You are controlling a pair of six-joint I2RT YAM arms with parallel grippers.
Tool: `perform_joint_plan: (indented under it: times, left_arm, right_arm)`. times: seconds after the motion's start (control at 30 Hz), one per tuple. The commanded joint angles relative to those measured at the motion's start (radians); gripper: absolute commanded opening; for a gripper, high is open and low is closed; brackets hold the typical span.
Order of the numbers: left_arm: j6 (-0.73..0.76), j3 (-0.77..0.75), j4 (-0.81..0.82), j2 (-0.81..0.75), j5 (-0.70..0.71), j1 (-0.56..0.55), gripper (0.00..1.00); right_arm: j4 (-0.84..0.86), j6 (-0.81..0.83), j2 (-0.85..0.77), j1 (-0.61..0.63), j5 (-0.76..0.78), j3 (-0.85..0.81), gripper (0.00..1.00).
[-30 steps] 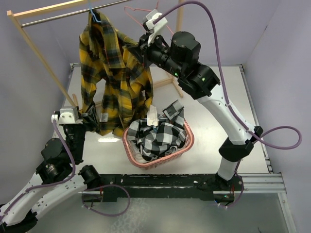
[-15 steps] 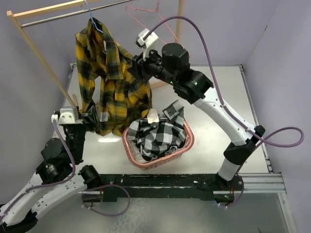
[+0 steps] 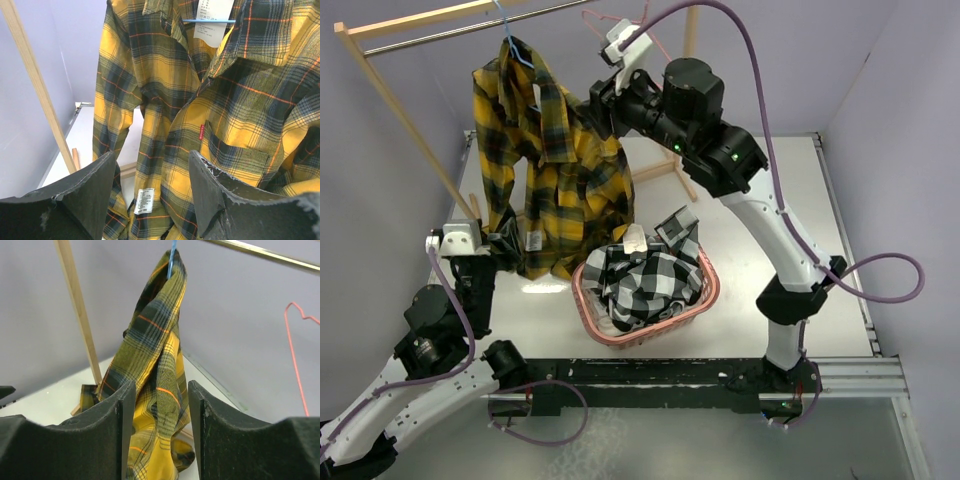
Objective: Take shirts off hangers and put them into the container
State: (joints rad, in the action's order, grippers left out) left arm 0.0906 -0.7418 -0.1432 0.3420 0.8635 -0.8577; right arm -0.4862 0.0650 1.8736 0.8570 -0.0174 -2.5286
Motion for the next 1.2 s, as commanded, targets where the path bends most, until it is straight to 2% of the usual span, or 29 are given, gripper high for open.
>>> perform_joint_plan:
  times: [0.0, 0.23, 0.3, 0.4, 0.43, 0.67, 0.9, 1.17]
  left_arm:
    - [0.015, 0.001, 0.034, -0.005, -0.010, 0.005, 0.64]
    - [0.015, 0.001, 0.036, -0.005, -0.010, 0.005, 0.64]
    - [0.015, 0.001, 0.036, -0.005, -0.010, 0.005, 0.64]
    - [0.015, 0.001, 0.036, -0.006, -0.009, 0.006, 0.64]
    - [0.015, 0.001, 0.036, -0.005, -0.009, 0.006, 0.64]
    - [0.017, 0.000, 0.035, -0.008, -0.009, 0.006, 0.64]
    - [0.021, 0.008, 0.048, -0.006, -0.042, 0.006, 0.68]
    - [0.032, 0.014, 0.068, 0.002, -0.105, 0.006, 0.76]
  right_arm:
    - [-0.024, 0.028, 0.049, -0.001, -0.017, -0.024, 0.48]
    - [-0.017, 0.017, 0.102, -0.001, -0.031, -0.046, 0.40]
    - [-0.009, 0.014, 0.115, -0.001, -0.027, -0.053, 0.29]
    - [0.012, 0.011, 0.120, -0.002, -0.009, -0.046, 0.03]
    - [0.023, 0.008, 0.116, -0.002, 0.000, -0.037, 0.00]
    - [0.192, -0.011, 0.050, -0.001, 0.089, 0.087, 0.00]
    - [0.574, -0.043, -0.105, -0.001, 0.191, 0.379, 0.00]
    - [0.678, -0.050, -0.139, -0.001, 0.198, 0.430, 0.00]
